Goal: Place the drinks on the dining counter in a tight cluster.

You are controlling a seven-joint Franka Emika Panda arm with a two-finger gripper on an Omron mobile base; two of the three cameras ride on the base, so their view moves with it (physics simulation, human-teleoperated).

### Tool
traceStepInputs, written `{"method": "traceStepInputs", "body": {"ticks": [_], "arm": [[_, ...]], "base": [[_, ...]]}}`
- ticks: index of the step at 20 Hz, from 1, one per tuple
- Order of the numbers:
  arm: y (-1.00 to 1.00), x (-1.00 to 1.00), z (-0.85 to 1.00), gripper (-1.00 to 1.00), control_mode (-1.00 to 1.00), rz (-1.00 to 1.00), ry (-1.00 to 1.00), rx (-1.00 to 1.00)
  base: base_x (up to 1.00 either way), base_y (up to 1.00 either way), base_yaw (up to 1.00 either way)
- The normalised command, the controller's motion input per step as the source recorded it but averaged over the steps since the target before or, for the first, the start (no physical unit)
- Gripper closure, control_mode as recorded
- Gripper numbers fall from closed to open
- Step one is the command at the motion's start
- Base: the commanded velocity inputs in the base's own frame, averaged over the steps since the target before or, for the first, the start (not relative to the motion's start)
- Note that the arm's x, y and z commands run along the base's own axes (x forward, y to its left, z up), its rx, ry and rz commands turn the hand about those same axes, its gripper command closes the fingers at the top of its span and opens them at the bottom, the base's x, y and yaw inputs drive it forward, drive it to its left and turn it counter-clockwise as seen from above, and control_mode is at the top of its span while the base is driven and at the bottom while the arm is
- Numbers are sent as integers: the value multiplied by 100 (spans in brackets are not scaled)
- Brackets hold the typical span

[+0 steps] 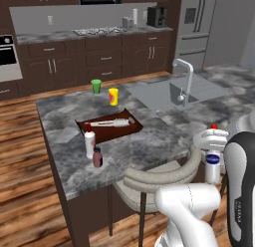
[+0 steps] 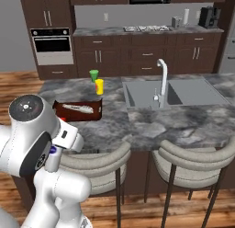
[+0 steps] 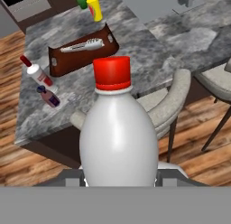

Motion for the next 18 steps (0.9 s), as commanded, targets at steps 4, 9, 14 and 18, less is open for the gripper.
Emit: {"method": "traceStepInputs", "body": {"ticks": [4,9,14,18], "arm": [[0,0,0,100,100,0,0,0],[10,18,0,100,-100,0,2,0],[60,100,0,100,-100,27,16,0],[13,65,0,100,-100,34,-1,0]], "base": [[2,5,0],[0,2,0],[0,0,0],[0,0,0]]}}
